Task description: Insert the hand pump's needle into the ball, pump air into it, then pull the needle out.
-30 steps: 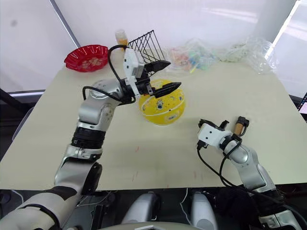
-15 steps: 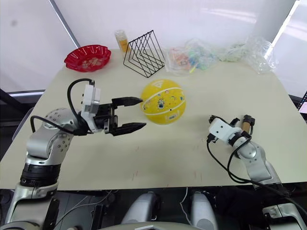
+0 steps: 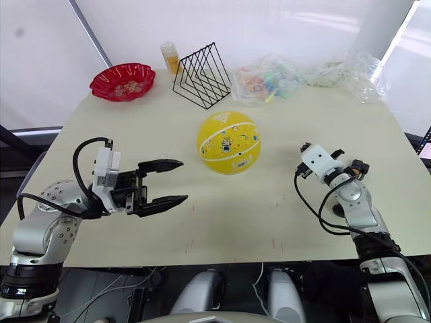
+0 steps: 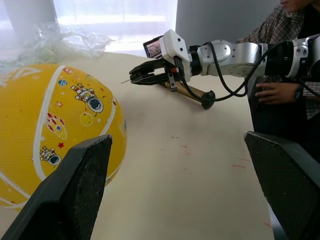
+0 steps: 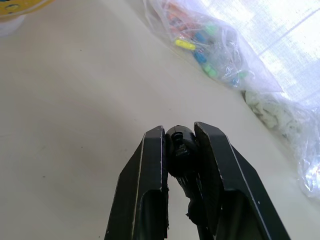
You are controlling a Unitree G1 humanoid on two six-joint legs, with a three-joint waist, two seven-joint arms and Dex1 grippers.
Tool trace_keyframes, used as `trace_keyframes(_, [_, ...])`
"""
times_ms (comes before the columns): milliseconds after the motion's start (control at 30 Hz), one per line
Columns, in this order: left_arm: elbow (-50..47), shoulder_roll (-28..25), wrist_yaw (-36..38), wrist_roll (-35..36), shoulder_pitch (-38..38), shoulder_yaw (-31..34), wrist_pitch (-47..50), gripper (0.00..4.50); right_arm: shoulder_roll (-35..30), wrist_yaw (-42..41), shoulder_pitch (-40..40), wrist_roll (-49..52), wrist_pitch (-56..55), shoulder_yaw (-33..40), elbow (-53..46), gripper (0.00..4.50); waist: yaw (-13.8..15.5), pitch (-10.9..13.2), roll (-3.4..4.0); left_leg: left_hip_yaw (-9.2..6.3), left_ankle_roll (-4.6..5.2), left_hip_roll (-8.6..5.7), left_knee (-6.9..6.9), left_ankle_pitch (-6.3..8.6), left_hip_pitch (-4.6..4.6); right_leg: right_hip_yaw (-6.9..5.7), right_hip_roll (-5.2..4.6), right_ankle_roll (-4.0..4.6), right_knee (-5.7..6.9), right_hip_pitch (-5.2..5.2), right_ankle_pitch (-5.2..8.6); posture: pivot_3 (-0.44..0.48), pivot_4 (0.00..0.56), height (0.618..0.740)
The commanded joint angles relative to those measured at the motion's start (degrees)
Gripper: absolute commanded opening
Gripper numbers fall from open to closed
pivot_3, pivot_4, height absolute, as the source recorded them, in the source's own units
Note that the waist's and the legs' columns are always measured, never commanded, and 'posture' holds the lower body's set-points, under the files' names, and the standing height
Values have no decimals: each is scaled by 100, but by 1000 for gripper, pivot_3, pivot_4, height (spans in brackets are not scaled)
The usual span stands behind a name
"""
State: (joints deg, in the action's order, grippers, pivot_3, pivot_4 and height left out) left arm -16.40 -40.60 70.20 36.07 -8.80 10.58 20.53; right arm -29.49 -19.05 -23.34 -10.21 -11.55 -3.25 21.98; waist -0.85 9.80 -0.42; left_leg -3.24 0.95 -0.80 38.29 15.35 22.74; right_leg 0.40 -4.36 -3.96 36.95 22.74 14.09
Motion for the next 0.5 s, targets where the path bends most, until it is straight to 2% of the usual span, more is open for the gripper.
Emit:
trace_keyframes(33, [-169,-53,14,95,0,57,-119,4500,-91,-169,167,328,20,270,-372,311,1,0,0,0,0,0,0,0,0,0,0,0,0,0,0,0,150,737])
trace_keyframes(100, [-135,-57,22,86,-23,45,-132,4500,-144,-508,479,703,327,384,-931,1348,22,0,0,0,9,1,0,5,0,-1,0,0,0,0,0,0,150,737])
trace_keyframes(133, [-120,-52,21,85,-39,36,-133,4500,-181,-663,616,862,451,432,-1206,1589,20,0,0,-2,15,2,0,9,1,-2,0,0,0,0,0,0,150,737])
trace_keyframes(200, [-101,-39,19,83,-60,13,-136,4500,-233,-907,824,1123,693,500,-1660,2791,8,0,1,2,17,2,0,10,0,3,0,-1,0,0,0,0,150,737])
trace_keyframes(233, [-99,-33,21,83,-65,1,-136,4500,-251,-977,906,1217,798,539,-1841,2952,0,1,2,2,18,2,0,11,-1,3,0,-1,1,0,0,0,150,737])
trace_keyframes(267, [-95,-30,24,81,-67,-8,-139,4500,-257,-1013,954,1270,882,568,-1957,3548,-7,1,3,3,22,2,1,13,-1,4,0,-1,3,0,-1,0,150,737])
trace_keyframes(333, [-74,-9,26,81,-88,-33,-145,4500,-326,-1109,1129,1438,1111,703,-2376,4431,-5,2,4,11,24,2,1,14,-10,12,3,-1,11,0,0,0,150,737])
trace_keyframes(500, [0,12,41,67,-137,-69,-191,4500,-474,-1335,1586,1978,1694,1056,-3283,4477,15,2,3,6,24,4,2,14,-12,10,9,2,18,0,-1,0,150,737])
